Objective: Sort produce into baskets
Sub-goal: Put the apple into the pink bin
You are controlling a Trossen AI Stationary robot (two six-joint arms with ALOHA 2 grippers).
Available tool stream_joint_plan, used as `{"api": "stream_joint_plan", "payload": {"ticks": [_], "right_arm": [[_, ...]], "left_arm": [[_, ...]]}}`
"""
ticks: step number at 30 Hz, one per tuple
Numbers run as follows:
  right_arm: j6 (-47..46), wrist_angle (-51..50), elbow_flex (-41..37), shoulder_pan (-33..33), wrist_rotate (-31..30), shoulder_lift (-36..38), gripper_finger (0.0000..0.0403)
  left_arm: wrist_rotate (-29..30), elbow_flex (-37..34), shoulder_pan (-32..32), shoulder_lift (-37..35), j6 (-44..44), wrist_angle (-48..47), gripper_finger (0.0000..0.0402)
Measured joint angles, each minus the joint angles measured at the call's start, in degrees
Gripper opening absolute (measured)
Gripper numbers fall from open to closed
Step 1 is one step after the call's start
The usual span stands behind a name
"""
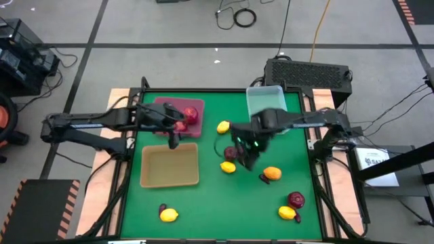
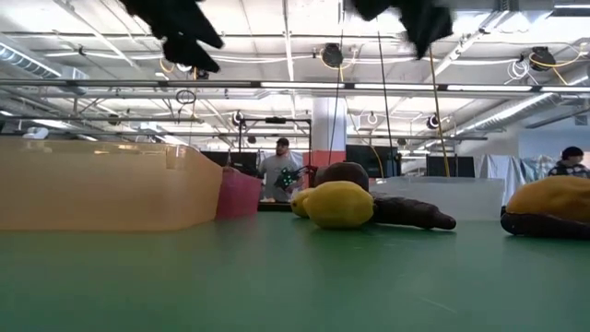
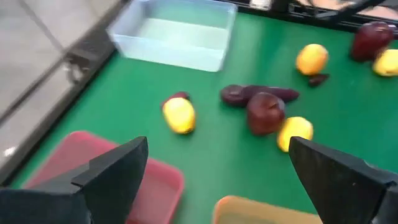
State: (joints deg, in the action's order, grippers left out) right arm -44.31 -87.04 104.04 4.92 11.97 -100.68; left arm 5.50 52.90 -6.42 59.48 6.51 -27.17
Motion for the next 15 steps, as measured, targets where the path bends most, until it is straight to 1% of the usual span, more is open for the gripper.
{"api": "stream_joint_plan", "payload": {"ticks": [1, 2, 6, 8, 11, 13, 15], "right_arm": [[-2.4, -0.1, -0.9, 1.6, 2.5, 0.9, 0.0132], [-4.7, -0.5, -2.1, 3.4, 3.3, 1.9, 0.0132], [-16.5, -1.6, -8.2, 10.1, 4.5, 4.6, 0.0132], [-22.5, -1.1, -11.4, 13.2, 6.5, 6.2, 0.0132], [-31.3, 0.7, -16.0, 18.1, 7.1, 8.0, 0.0133], [-35.6, 2.1, -18.6, 20.8, 7.2, 8.7, 0.0135], [-39.1, 3.9, -20.6, 22.8, 7.9, 9.7, 0.0144]], "left_arm": [[-1.6, 0.0, 0.0, 1.5, -0.6, 1.5, 0.0395], [-3.3, 0.0, 0.0, 3.0, -1.5, 3.0, 0.0395], [-11.4, 0.0, 0.0, 9.2, -5.1, 10.1, 0.0395], [-14.9, 0.0, -0.1, 12.2, -5.4, 14.8, 0.0395], [-19.9, 0.0, -0.2, 15.8, -5.3, 20.2, 0.0395], [-22.1, 0.0, -0.3, 17.6, -3.8, 23.8, 0.0395], [-22.8, 0.0, -0.5, 18.8, -2.0, 26.2, 0.0395]]}}
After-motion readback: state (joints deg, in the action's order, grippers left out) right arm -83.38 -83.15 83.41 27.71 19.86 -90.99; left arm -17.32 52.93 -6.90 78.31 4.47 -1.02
